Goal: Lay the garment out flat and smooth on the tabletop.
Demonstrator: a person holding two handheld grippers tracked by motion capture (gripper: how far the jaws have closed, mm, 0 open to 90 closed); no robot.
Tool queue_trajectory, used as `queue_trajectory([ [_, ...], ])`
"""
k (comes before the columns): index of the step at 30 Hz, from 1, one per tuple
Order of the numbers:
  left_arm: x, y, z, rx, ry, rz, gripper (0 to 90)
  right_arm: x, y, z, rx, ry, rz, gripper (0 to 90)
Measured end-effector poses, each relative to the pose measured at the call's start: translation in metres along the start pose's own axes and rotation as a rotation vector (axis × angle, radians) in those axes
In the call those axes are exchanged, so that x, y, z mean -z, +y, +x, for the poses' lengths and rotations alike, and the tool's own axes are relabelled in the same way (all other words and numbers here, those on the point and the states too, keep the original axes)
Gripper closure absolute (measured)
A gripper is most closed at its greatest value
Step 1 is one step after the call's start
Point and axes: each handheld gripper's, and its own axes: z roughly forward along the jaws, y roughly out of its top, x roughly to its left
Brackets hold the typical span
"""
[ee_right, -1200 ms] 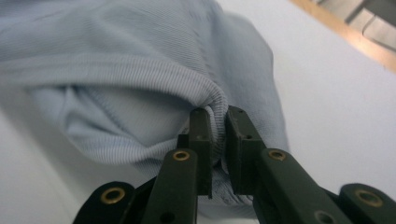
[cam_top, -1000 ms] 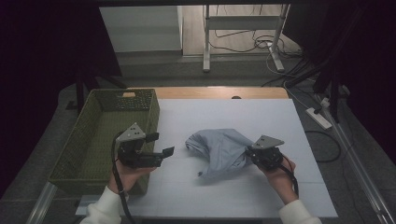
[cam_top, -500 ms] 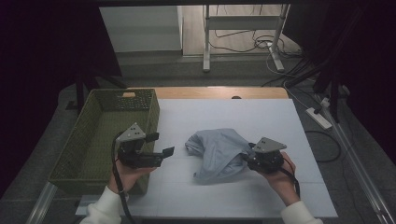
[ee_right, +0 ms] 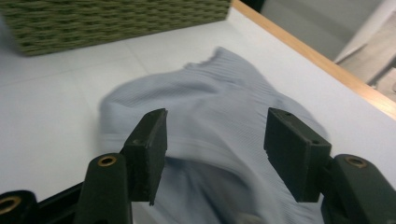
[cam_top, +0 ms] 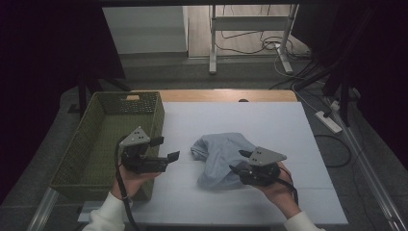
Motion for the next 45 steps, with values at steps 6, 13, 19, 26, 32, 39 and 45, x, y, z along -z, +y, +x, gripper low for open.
queue_trajectory([
  [6,-0.001,0.0,-0.001,0.002,-0.002,0.0,19.8,-0.014,0.006,0.021,0.022,0.075,0.007,39.1],
  [13,-0.001,0.0,-0.001,0.002,-0.003,0.0,19.8,-0.028,0.01,0.038,0.04,0.13,0.018,39.0],
  [19,-0.002,0.0,0.0,0.002,-0.003,0.002,19.7,-0.036,0.01,0.047,0.048,0.16,0.032,39.1],
  [26,-0.002,0.0,-0.001,0.001,-0.003,0.003,19.7,-0.046,0.011,0.058,0.07,0.197,0.049,39.0],
  [32,-0.002,0.0,-0.001,0.0,-0.004,0.002,19.7,-0.055,0.01,0.069,0.091,0.235,0.074,39.1],
  [39,-0.002,0.0,-0.001,-0.001,-0.003,0.002,19.7,-0.066,0.004,0.076,0.116,0.243,0.127,39.1],
  [45,-0.002,0.0,-0.001,-0.001,-0.003,0.003,19.7,-0.076,0.0,0.075,0.133,0.224,0.168,38.9],
])
